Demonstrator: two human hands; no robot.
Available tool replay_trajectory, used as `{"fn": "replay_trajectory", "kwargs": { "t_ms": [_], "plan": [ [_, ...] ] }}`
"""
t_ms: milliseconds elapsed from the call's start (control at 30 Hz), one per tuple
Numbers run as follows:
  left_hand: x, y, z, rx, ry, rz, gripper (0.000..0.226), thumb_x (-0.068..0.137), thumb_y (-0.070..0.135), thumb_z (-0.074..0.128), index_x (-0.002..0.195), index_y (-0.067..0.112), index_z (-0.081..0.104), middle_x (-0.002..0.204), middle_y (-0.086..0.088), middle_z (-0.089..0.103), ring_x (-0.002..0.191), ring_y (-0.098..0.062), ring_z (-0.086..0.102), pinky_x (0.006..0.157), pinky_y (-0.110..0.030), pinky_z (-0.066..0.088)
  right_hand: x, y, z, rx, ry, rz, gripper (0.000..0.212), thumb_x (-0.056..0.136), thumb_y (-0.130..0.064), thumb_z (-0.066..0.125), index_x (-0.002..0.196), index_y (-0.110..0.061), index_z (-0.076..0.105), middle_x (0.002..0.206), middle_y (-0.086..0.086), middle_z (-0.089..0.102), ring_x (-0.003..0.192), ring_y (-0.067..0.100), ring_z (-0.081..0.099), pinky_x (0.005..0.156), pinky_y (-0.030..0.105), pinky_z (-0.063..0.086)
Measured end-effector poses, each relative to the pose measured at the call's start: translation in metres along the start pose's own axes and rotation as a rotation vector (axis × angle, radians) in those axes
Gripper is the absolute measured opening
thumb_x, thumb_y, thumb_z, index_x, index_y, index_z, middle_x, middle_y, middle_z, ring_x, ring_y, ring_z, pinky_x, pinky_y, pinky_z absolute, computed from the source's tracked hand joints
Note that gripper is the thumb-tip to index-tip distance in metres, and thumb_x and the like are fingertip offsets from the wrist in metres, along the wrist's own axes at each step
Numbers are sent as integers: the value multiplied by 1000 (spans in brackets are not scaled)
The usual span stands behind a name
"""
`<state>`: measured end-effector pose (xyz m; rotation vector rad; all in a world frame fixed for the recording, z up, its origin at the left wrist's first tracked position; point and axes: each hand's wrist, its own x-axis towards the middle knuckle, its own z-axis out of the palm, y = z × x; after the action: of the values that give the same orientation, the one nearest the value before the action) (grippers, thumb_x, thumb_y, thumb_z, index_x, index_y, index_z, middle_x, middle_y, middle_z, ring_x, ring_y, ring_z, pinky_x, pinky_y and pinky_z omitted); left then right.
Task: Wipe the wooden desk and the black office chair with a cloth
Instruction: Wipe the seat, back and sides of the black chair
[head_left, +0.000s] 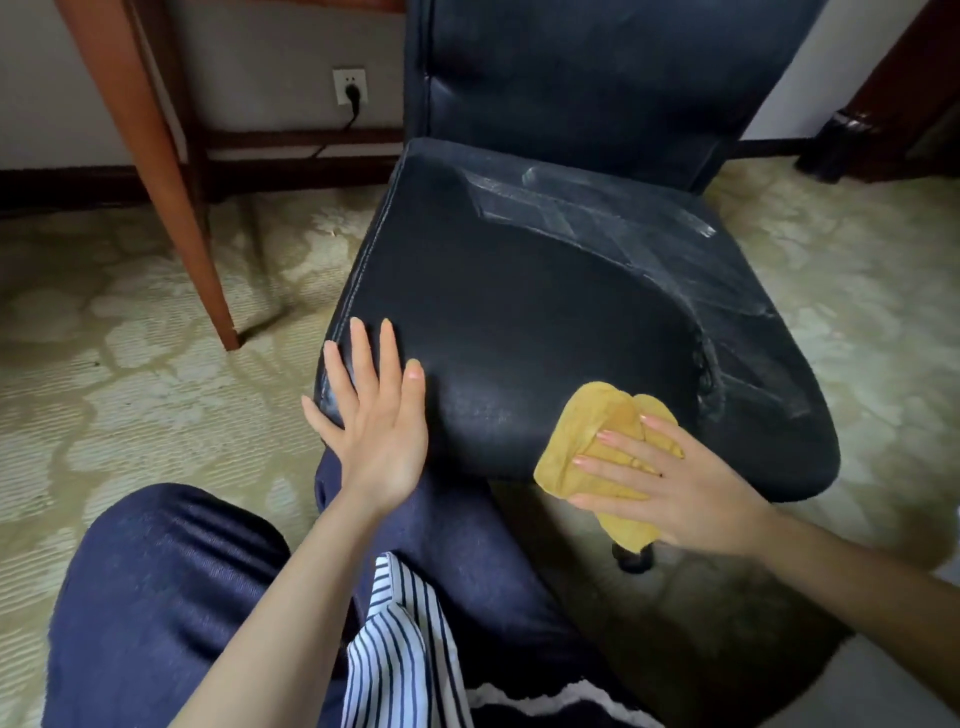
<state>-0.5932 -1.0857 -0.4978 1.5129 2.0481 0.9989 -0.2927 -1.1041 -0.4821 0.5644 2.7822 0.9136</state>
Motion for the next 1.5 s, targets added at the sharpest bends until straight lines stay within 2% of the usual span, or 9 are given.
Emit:
{"fn": "replay_trajectory", "kwargs": {
  "t_ms": [133,267,333,633,767,833,1000,1333,1500],
  "plan": [
    [12,-7,-6,45,12,21,50,99,44,19,147,47,6,156,22,-8,141,-3,-16,110,-51,-15,-35,19,-3,57,-61,54,87,62,-33,78,139,-38,38,151,-2,30,137,28,29,110,52,21],
    [34,-18,-13,123,-45,39,54,96,51,26,146,47,6,156,21,-11,141,-3,-18,108,-54,-16,-48,37,-6,197,14,184,40,97,-35,35,136,-32,41,145,4,42,134,28,34,111,48,21],
    [47,-24,-17,140,-92,61,56,94,54,26,145,49,5,155,22,-12,140,-1,-20,107,-56,-17,-46,45,-10,337,31,292,42,101,-35,24,135,-27,48,141,5,44,132,27,37,109,46,26],
    [96,-21,-45,530,-164,84,66,88,68,12,147,44,-5,157,16,-15,143,-12,-20,105,-62,-17,20,119,8,990,72,665,37,96,-21,50,132,-13,55,142,0,47,138,16,35,115,45,25],
    [97,5,-40,584,-91,30,61,95,53,16,151,33,2,159,4,-12,144,-26,-17,105,-67,-12,57,149,31,949,-37,913,40,99,-31,45,139,-28,47,149,-11,37,140,10,27,117,34,18],
    [84,21,-28,474,-58,79,60,97,46,25,151,29,5,158,1,-14,144,-27,-17,107,-65,-10,79,159,39,877,-85,1013,40,100,-39,40,139,-31,45,147,-10,40,139,14,30,112,40,24],
    [42,46,7,327,-159,292,61,95,50,25,150,33,3,157,5,-20,143,-21,-21,110,-57,-11,114,164,42,794,-162,1190,40,98,-44,37,122,-19,56,129,4,54,123,29,46,98,44,36],
    [37,39,18,618,-237,456,65,87,55,-3,148,34,-13,157,7,-18,143,-26,-20,108,-63,-7,36,94,-13,994,56,795,48,93,-14,57,135,-31,41,146,-3,40,137,16,30,115,30,16],
    [41,38,14,634,-254,473,63,90,54,1,148,33,-13,158,6,-16,144,-25,-17,108,-65,-4,-7,40,-42,894,12,773,39,94,-39,51,132,-37,44,145,-17,37,141,8,24,118,41,13]
  ]
}}
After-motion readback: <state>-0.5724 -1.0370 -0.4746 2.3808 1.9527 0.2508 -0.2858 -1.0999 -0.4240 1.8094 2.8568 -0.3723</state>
